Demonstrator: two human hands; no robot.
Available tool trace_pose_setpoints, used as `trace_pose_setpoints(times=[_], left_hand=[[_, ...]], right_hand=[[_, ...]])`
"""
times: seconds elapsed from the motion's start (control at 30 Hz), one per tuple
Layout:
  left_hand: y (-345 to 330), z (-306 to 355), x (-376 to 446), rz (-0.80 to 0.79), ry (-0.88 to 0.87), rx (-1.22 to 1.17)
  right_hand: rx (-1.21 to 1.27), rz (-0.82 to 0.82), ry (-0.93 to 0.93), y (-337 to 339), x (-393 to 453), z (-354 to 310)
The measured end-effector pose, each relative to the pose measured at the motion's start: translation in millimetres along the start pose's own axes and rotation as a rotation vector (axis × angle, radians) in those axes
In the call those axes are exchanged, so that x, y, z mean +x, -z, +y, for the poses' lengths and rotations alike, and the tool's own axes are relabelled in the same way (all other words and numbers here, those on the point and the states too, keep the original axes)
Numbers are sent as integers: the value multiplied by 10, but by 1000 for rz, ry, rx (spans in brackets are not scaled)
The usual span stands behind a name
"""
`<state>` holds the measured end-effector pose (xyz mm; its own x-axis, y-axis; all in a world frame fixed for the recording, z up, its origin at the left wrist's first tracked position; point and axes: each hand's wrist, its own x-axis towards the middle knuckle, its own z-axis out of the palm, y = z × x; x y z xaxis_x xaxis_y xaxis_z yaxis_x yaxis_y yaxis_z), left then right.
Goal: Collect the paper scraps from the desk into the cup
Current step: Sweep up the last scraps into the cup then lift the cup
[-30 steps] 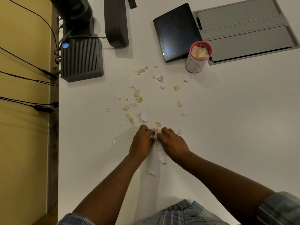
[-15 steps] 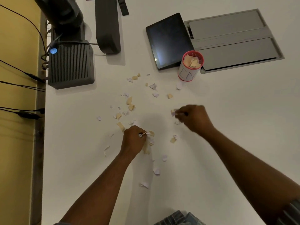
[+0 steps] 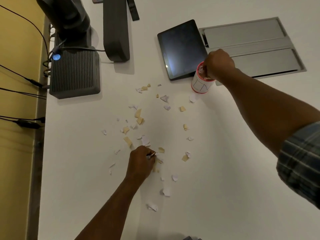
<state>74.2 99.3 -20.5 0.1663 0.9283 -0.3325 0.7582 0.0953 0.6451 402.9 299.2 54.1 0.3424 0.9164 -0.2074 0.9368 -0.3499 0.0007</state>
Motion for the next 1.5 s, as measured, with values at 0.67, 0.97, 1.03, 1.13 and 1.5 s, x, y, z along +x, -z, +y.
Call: trace_pose_setpoints(times=[0.67, 0.97, 1.03, 1.13, 1.5], left_hand=[[232, 632, 373, -125, 109, -293], [296, 1851, 1290, -100, -160, -297], [187, 2157, 1556, -34, -300, -74], [-18, 2537, 1884, 6, -448, 209], [-506, 2755, 2218, -234, -611, 839]], right_hand=[[-102, -83, 208, 160, -160, 55], [588, 289, 1, -418, -1412, 237], [634, 158, 3, -664, -1745, 177], [645, 0, 39, -952, -2165, 75], [443, -123, 188, -1422, -2625, -2]])
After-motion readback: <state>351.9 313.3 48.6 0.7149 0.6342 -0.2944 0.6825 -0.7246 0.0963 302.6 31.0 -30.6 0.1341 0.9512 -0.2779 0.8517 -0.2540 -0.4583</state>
